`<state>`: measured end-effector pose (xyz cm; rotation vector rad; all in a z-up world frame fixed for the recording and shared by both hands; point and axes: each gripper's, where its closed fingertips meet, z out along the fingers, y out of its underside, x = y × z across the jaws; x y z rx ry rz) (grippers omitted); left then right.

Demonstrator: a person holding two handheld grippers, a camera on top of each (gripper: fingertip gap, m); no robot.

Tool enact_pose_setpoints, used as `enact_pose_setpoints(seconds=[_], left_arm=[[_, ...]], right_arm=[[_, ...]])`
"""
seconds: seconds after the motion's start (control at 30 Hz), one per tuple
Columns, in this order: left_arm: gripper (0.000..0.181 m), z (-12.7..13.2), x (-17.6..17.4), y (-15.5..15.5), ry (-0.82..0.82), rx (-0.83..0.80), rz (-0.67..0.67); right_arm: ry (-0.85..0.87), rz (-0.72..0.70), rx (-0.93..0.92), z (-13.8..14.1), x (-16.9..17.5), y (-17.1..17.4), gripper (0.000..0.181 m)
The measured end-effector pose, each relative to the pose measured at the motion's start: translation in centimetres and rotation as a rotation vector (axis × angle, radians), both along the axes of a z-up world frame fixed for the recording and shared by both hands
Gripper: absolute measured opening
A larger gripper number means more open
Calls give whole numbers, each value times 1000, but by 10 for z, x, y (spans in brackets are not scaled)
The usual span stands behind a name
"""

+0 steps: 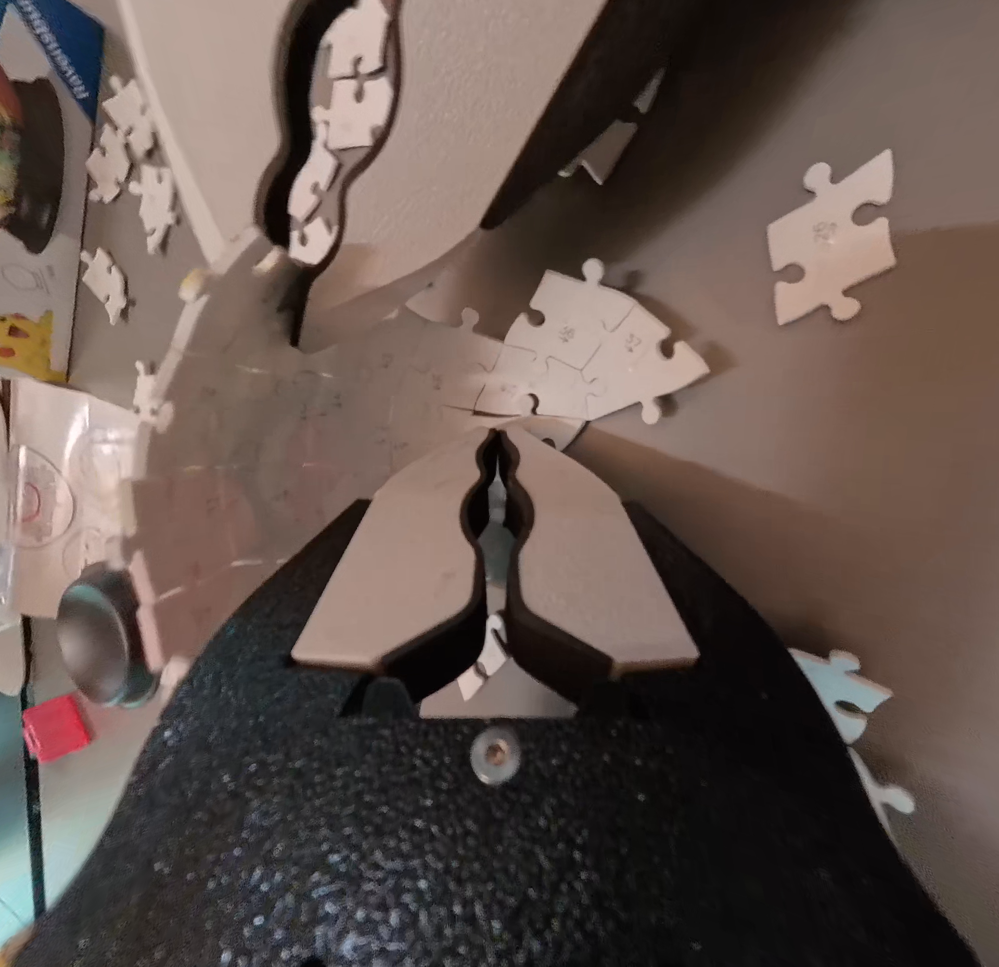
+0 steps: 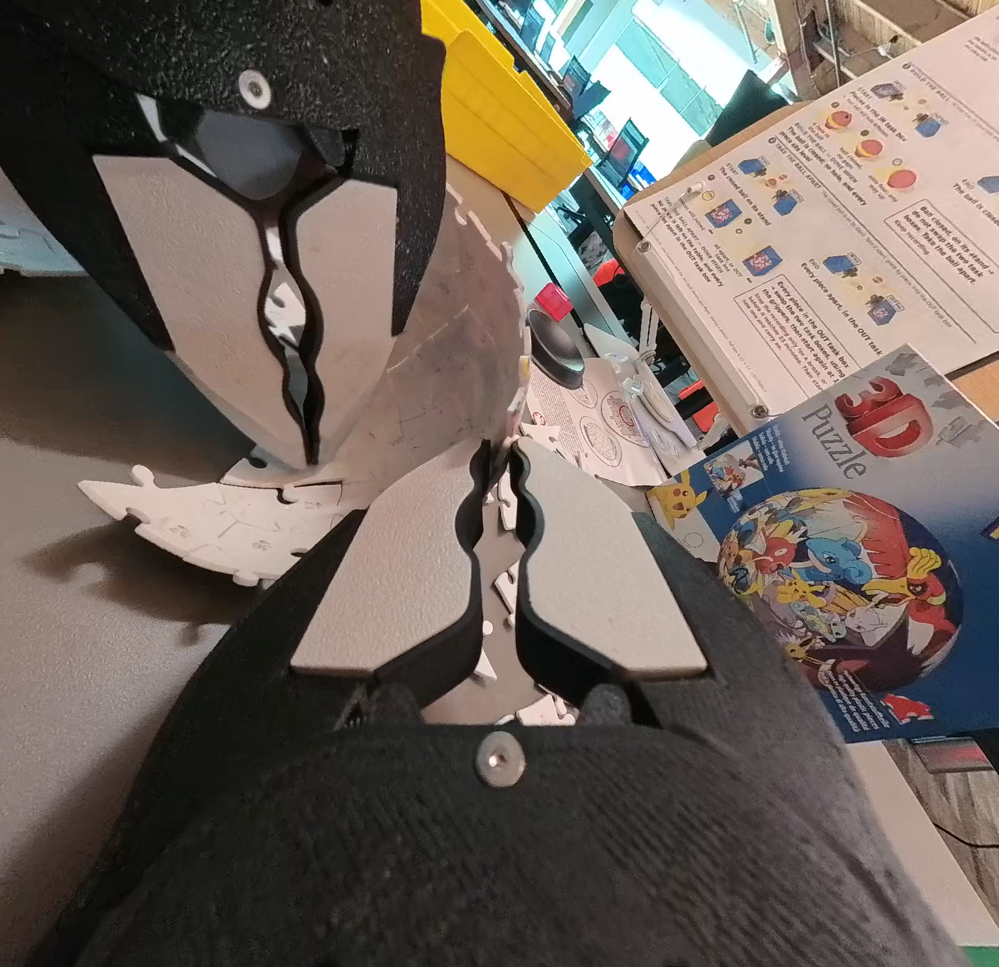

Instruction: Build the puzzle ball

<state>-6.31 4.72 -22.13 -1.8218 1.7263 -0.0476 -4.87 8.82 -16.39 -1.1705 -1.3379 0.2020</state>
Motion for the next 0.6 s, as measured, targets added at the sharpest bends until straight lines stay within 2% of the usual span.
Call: enact_pose_setpoints(seconds=[0.23, 0.37, 0.6], left_arm=[[4, 7, -18, -4, -41, -49, 171], [6, -4, -20, -5, 1, -71, 195], [2, -5, -18, -2, 17, -75, 209]], right_arm=[[1, 1, -1, 0, 0, 0, 7], [3, 3, -1, 0, -1, 0, 7], [3, 1, -1, 0, 0, 0, 7]])
